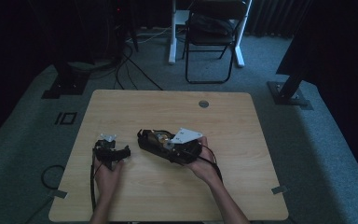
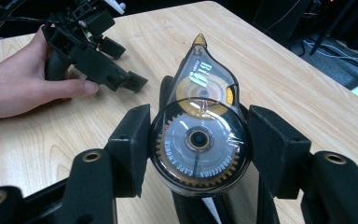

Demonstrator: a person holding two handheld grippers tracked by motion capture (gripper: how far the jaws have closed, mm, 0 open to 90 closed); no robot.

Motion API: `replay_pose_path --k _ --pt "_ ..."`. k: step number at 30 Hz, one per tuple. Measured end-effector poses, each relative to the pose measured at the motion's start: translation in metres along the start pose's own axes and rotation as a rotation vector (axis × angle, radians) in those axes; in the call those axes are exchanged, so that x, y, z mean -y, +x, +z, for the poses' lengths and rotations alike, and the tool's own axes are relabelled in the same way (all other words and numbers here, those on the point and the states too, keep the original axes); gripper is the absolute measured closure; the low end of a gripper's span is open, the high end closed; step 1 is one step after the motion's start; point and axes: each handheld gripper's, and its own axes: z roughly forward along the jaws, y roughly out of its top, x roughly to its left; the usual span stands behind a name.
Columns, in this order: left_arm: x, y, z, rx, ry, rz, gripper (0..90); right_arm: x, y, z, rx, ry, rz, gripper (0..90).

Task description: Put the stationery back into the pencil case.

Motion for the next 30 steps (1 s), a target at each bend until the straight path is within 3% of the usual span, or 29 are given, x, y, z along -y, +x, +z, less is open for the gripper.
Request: replay_pose_path --k 30 --pt "0.0 0.0 0.0 0.0 0.002 0.001 7.8 0.001 -0.017 0.013 0.021 0.005 0.039 41.7"
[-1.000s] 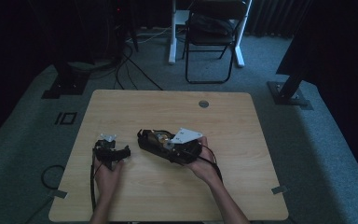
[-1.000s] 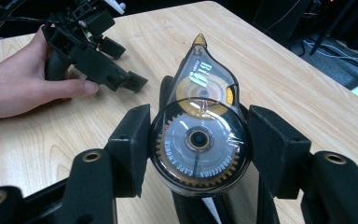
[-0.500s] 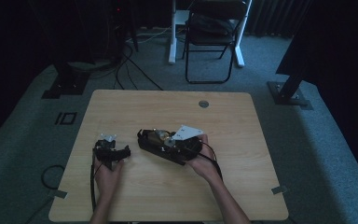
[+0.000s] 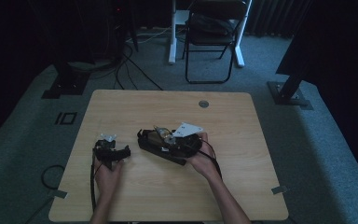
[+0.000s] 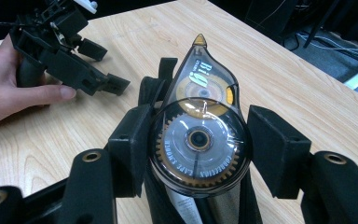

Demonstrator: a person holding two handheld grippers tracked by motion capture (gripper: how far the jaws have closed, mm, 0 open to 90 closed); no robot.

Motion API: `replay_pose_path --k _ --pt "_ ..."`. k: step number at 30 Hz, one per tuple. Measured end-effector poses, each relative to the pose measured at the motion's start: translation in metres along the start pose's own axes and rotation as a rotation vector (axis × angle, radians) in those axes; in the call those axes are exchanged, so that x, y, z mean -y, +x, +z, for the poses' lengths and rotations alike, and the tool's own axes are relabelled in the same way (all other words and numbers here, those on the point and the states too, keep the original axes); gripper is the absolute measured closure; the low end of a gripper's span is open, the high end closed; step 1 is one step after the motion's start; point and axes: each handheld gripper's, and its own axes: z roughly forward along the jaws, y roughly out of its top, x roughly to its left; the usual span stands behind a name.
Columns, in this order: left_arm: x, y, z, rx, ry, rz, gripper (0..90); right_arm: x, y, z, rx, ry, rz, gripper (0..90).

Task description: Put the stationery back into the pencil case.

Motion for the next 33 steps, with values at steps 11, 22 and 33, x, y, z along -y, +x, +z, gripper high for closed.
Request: replay_pose_path --k 11,22,33 --pt "0.0 0.0 0.0 0.0 0.0 0.0 7.8 0.001 -0.005 0.005 0.007 -0.001 0.019 41.6" --pt "0.0 0.0 0.0 0.0 0.0 0.0 7.8 0.002 -0.01 0.012 0.01 0.004 0.025 41.6" --pt "0.0 0.0 0.0 0.0 0.0 0.001 7.8 0.004 -0.014 0.02 0.011 0.012 0.031 41.7"
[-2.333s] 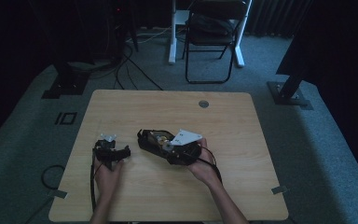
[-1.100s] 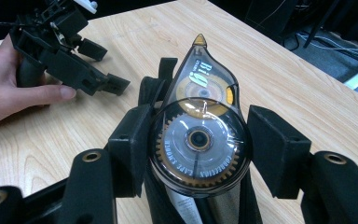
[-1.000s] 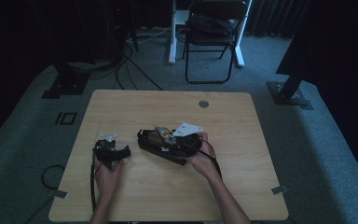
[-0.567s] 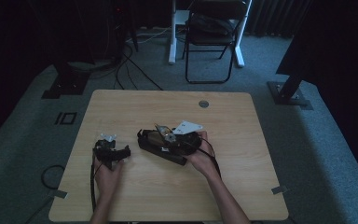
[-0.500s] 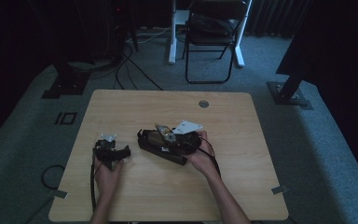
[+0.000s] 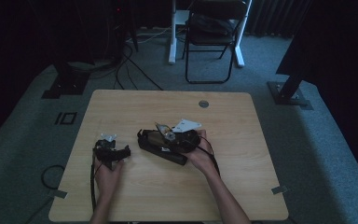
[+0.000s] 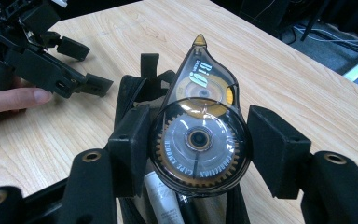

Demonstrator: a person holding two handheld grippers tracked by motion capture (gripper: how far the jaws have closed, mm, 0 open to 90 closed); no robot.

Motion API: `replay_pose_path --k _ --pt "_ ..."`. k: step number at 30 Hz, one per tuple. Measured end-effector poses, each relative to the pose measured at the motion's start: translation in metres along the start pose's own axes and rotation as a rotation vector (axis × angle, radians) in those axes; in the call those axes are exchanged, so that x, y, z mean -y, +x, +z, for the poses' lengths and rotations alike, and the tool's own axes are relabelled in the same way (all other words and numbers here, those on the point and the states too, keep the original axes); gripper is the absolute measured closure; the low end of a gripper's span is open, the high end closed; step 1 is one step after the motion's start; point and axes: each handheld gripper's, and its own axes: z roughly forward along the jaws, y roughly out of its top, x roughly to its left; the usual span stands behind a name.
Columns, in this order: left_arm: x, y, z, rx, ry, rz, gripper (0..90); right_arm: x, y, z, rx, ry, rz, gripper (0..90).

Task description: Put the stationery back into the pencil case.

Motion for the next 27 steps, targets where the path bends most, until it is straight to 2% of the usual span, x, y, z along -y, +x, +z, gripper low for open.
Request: replay_pose_path --k 27 --pt "0.0 0.0 0.0 0.0 0.0 -0.001 7.8 0.0 0.001 0.015 -0.003 0.03 -0.013 41.6"
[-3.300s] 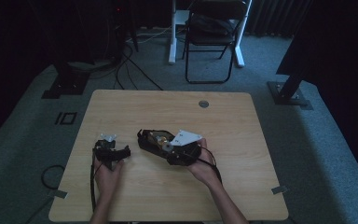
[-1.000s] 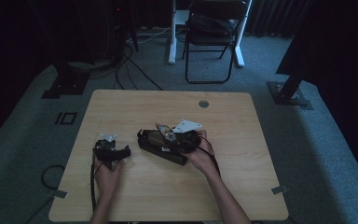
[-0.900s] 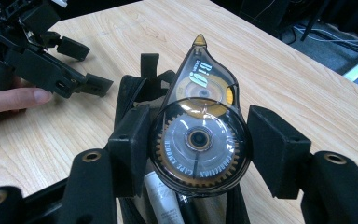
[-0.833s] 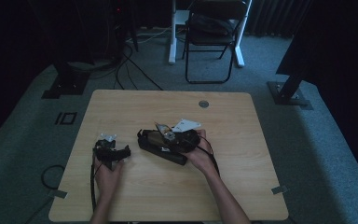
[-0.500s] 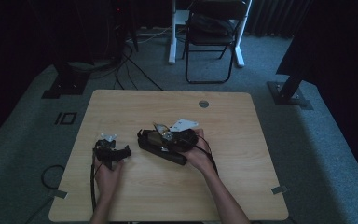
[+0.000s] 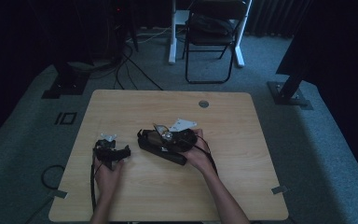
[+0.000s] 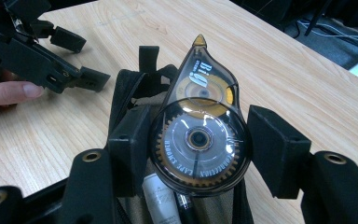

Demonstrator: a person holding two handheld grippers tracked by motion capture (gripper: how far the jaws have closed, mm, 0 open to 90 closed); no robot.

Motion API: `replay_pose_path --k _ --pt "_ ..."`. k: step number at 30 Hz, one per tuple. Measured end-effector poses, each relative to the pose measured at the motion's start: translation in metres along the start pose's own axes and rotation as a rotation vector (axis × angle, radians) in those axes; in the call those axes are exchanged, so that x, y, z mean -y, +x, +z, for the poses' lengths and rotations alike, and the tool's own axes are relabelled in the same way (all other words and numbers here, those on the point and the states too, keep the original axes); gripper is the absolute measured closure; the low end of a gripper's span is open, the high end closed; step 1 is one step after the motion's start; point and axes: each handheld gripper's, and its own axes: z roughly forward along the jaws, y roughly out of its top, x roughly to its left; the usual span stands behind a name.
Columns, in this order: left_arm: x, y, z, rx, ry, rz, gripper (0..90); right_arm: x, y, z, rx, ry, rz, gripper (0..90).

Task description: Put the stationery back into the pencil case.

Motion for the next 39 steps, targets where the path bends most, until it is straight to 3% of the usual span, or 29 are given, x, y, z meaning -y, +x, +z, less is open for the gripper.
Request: replay_pose_path --k 24,39 --pt "0.0 0.0 0.0 0.0 -0.001 0.001 7.8 0.005 0.001 0.007 -0.007 0.03 -0.005 41.6" --pt "0.0 0.0 0.0 0.0 -0.002 0.001 7.8 0.009 0.007 0.012 -0.014 0.049 -0.035 41.6"
